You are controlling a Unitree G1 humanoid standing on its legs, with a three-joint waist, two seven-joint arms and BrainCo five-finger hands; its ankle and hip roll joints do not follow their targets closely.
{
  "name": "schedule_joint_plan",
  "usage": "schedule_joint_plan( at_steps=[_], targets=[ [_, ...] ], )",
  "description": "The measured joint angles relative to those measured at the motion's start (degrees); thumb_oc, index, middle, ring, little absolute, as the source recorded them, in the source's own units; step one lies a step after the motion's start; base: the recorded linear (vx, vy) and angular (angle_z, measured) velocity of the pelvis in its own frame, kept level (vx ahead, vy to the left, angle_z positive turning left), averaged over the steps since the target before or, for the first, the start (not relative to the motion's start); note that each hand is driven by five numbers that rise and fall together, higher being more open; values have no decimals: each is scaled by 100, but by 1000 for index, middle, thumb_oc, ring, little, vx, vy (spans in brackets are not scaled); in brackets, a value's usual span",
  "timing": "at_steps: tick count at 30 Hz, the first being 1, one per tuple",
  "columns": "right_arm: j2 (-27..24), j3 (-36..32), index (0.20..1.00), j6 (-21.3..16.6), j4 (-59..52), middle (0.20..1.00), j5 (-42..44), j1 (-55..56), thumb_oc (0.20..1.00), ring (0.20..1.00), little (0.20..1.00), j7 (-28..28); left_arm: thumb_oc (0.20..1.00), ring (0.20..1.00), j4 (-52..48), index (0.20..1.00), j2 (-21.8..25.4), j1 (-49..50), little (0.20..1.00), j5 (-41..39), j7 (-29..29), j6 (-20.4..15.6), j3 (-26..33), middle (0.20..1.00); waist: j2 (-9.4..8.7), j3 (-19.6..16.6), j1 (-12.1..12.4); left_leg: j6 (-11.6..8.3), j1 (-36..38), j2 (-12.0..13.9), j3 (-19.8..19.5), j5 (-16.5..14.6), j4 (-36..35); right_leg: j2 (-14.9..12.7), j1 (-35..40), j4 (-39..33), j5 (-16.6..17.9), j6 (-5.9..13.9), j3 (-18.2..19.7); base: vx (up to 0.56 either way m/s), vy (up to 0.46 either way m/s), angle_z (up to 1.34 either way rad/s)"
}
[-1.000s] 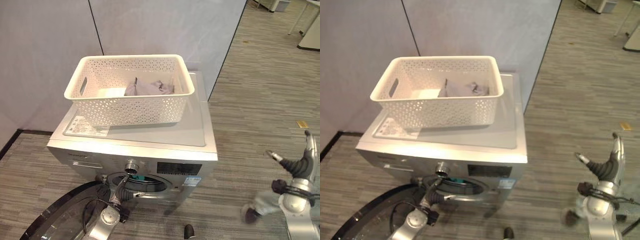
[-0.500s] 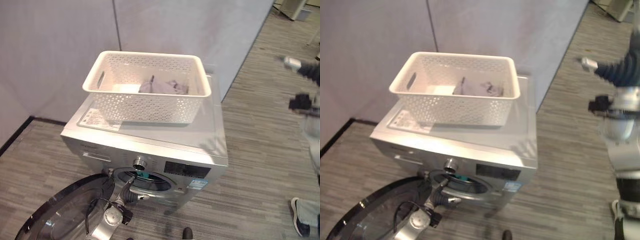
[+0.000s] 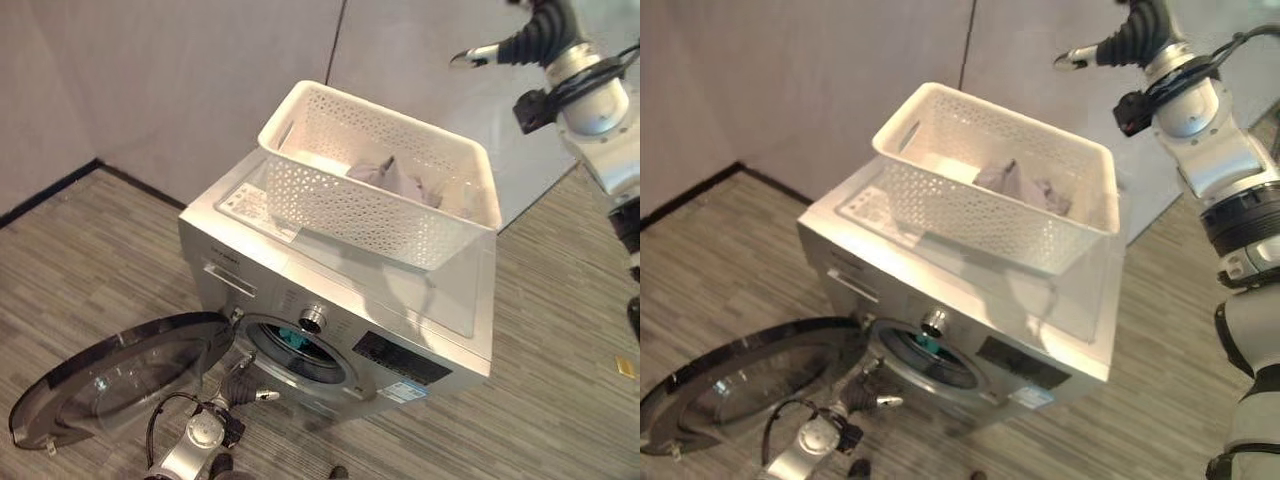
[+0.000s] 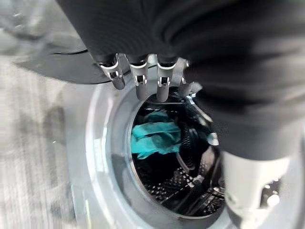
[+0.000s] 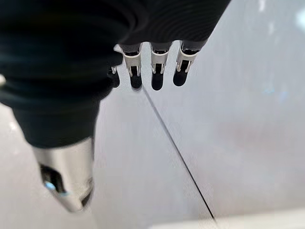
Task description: Grab the laundry basket,head to the washer,open it,put in the laundry and shut it.
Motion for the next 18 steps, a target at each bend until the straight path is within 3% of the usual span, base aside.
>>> schedule_joint_plan(
  at_steps=[3,5,9,18],
  targets=[
    [28,327,1000,63,-107,1000,6,-3,1000,1000,1000,315,1000,1000,0,1000,61,97,1000,-120,-70,-1,9,1000,-143,101,52,-14,-90,0,-62,8,5,0,-27,0,-17,1,-85,-5,-24,17],
    [-234,877,1000,126,-621,1000,4,-1,1000,1000,1000,644,1000,1000,-1,1000,81,145,1000,-164,-102,-2,58,1000,-225,194,57,-36,-171,0,-166,22,3,3,-71,-1,-23,1,-170,-10,-3,15],
    [-630,1292,1000,85,-1366,1000,119,14,1000,1000,1000,1048,1000,1000,1,1000,79,245,1000,-163,-128,-10,113,1000,-196,277,79,-38,-198,-3,-186,24,-8,3,-92,0,-22,1,-198,-1,-1,3],
    [-807,1853,1000,119,-1091,1000,-92,-21,1000,1000,1000,1482,1000,1000,-81,1000,76,159,1000,-204,-156,-81,106,1000,-188,450,57,-45,-206,9,-178,27,-3,12,-98,0,-23,-1,-191,0,0,0]
  ],
)
